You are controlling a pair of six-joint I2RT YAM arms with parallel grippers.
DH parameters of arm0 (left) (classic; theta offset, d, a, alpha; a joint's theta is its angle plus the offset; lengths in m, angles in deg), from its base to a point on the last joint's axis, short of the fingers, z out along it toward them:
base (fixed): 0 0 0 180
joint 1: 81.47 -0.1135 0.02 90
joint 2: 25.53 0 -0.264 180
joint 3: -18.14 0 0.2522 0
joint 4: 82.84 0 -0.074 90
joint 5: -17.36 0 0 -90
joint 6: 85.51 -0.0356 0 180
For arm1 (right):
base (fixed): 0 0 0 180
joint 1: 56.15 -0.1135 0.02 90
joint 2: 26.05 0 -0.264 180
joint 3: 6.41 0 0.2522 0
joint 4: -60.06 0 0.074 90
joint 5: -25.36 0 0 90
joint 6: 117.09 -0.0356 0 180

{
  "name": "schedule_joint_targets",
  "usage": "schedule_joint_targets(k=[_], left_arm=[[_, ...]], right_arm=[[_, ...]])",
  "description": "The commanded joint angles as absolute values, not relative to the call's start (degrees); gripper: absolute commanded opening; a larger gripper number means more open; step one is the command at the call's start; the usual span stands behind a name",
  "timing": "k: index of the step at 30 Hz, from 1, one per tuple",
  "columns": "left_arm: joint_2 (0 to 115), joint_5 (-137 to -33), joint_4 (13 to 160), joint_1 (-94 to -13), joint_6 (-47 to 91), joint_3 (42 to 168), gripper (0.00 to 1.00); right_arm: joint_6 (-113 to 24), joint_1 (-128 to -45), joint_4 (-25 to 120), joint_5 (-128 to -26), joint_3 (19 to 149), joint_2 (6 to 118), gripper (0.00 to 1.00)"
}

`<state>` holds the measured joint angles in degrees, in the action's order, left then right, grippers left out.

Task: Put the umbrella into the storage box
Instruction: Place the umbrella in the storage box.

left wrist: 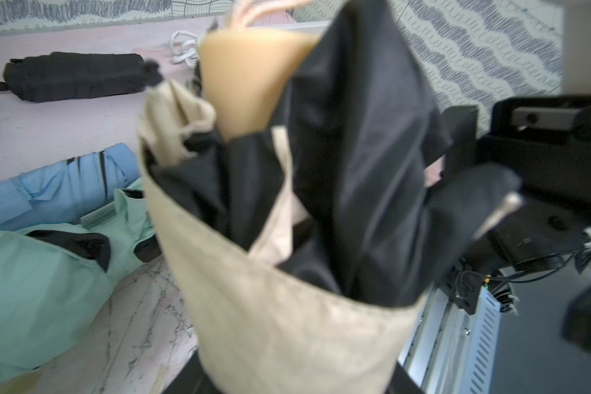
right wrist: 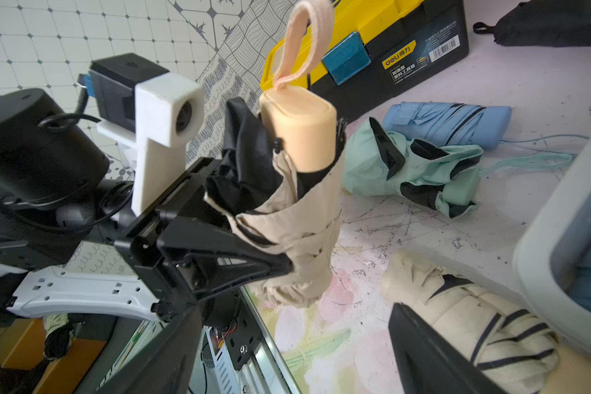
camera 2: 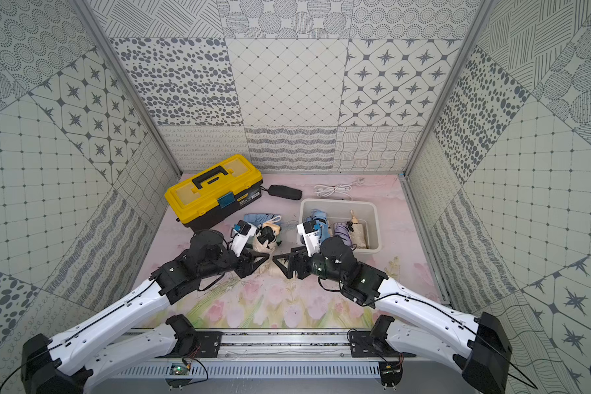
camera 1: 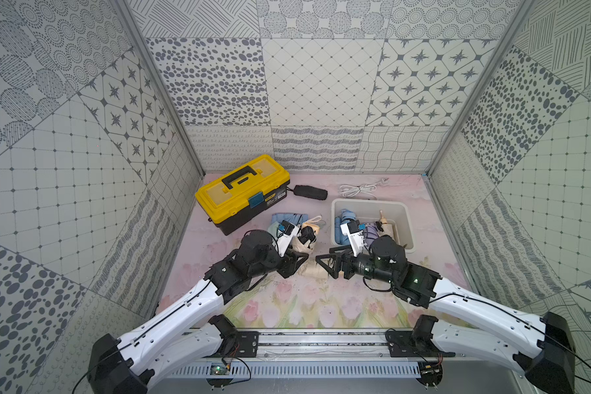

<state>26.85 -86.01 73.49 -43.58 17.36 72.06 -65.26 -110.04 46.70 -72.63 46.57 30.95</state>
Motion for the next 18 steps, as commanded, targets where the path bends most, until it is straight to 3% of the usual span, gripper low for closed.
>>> schedule_joint_targets(k=[1,13,18], left_arm=[[27.3,-94.5,93.6,-43.0,28.6,70.2,0.39],[31.8,-97.8,100.4,-41.9,30.8,69.4,0.39],[32.7,-97.3,101.2,-41.8,31.5,69.3,0.39]], right_arm=[[-67.4,-111.2,57.0,-69.0,46.4,32.9,0.92],[-68.2,-111.7,58.9,-60.2,49.2,39.3,0.93],[-68.7,-111.7,59.8,-59.8,50.7,41.7,0.87]])
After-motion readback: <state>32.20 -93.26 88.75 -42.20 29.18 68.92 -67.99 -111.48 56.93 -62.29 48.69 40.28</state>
